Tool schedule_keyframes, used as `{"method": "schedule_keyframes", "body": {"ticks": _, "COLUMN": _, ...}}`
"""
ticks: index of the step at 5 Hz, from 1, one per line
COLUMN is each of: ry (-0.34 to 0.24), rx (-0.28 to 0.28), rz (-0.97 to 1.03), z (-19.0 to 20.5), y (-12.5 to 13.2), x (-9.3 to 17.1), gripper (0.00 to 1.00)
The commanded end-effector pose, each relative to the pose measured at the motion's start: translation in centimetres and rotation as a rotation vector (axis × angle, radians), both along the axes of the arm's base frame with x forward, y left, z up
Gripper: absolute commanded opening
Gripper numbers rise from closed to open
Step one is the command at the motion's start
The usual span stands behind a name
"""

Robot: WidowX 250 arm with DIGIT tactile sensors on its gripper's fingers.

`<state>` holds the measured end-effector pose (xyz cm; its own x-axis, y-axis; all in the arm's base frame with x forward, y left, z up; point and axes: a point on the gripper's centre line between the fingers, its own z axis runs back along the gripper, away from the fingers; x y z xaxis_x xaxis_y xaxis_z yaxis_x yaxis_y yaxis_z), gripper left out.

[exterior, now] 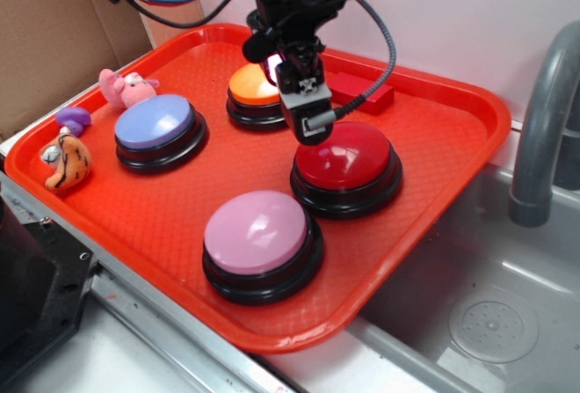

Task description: Push the red button.

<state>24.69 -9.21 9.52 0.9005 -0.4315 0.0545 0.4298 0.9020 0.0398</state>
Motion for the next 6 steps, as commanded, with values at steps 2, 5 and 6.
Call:
{"method": "schedule_keyframes", "body": {"ticks": 2, "ry": -0.118, "rx": -0.03, "rz": 0.026, "z": 4.8, "y": -0.5, "x": 0.3, "gripper": 1.0}}
{"method": "schedule_keyframes", "body": {"ticks": 5, "ry": -0.126, "rx": -0.058, "rz": 0.045, "z": 5.8, "y": -0.2, "x": -0.3, "gripper": 1.0}}
{"method": "schedule_keyframes", "body": {"ticks": 6, "ry": -0.129, "rx": -0.053, "rz": 0.047, "z": 6.1, "y": -0.2, "x": -0.4, "gripper": 1.0}}
